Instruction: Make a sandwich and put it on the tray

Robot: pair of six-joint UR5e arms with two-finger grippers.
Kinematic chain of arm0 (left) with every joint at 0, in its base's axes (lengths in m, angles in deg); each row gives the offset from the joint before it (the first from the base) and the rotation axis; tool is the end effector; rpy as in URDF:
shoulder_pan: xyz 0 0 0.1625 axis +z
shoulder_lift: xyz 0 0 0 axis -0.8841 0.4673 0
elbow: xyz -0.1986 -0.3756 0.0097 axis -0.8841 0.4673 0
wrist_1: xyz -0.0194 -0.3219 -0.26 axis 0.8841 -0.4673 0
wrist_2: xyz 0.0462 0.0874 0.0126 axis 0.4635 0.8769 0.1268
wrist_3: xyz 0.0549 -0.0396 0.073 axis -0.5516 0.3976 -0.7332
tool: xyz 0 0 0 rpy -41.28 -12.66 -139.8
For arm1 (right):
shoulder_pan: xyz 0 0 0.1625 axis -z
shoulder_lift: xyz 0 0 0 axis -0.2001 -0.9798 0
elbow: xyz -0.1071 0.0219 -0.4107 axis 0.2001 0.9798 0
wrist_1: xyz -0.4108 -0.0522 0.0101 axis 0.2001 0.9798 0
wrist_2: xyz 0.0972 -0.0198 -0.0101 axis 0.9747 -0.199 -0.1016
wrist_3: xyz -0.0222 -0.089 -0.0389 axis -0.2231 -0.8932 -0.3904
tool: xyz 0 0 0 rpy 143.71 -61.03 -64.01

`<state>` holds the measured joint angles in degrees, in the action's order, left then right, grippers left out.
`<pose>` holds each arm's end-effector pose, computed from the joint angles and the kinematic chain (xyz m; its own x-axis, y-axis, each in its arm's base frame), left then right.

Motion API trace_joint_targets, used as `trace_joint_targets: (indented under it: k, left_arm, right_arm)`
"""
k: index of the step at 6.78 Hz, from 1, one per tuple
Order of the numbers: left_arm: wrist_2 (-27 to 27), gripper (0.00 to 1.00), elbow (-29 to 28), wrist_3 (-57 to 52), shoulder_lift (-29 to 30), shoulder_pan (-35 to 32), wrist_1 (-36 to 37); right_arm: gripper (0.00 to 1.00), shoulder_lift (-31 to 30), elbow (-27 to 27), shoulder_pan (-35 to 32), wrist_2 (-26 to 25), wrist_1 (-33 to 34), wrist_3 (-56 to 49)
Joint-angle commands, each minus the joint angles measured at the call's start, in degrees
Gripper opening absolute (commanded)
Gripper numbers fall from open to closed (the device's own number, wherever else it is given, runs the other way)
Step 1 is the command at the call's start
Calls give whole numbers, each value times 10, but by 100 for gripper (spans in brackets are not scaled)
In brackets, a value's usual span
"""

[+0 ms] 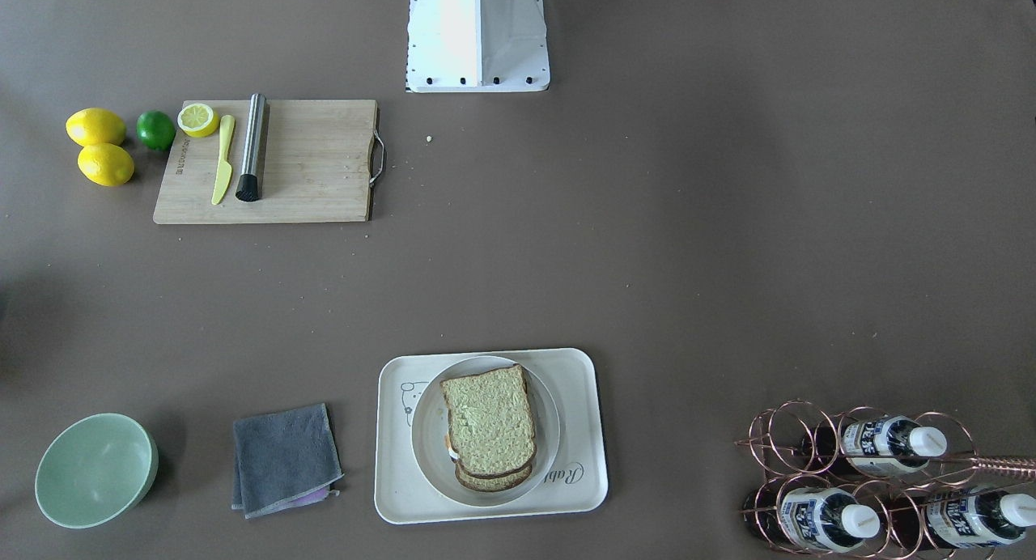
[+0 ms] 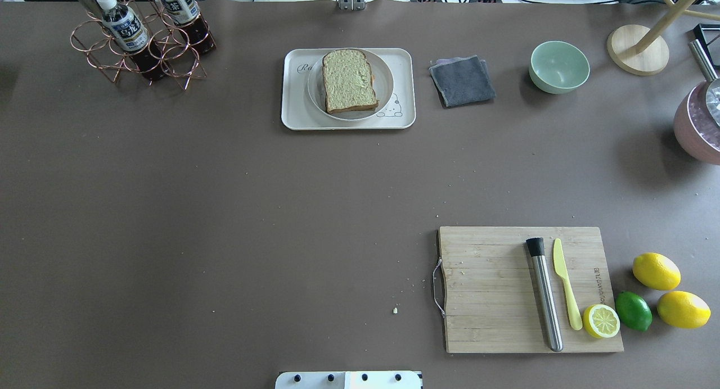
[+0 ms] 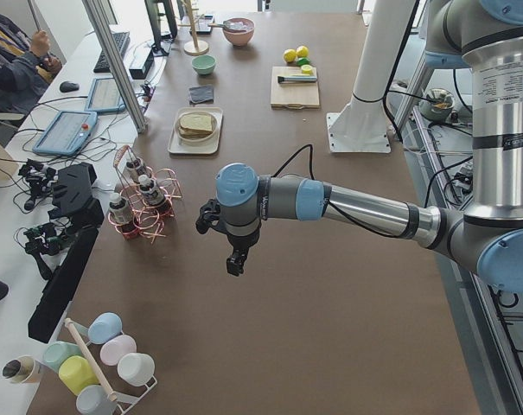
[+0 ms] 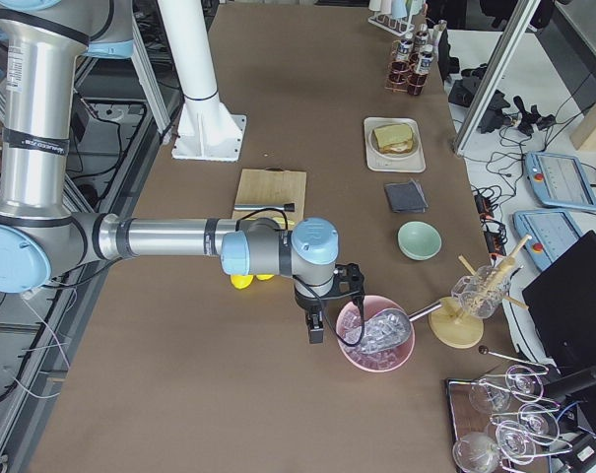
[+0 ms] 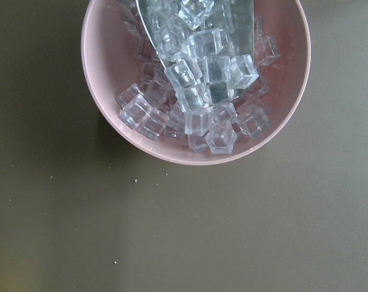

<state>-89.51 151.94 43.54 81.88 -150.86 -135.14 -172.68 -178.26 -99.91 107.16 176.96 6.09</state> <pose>-0.0505 -0.4356 0.5656 0.6433 0.3257 -0.6929 -0.2189 0.9455 0.2412 0.0564 -0.4402 0.6268 0.7552 -0.1524 0.6375 0.1042 0.9881 0.1128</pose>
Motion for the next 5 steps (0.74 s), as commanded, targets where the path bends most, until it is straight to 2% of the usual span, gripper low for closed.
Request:
trace_joint_targets:
  k: [1, 3, 5]
  left_arm:
    - [-1, 97, -29, -2, -6, -14, -2]
    - [-6, 97, -15, 0, -28, -58, -4]
    - [-19, 97, -17, 3, -35, -65, 1]
  right_arm:
    - [100, 22, -7, -1, 0, 35, -1]
    - [100, 4, -24, -4, 1, 35, 0]
    - [100, -2, -31, -3, 3, 32, 0]
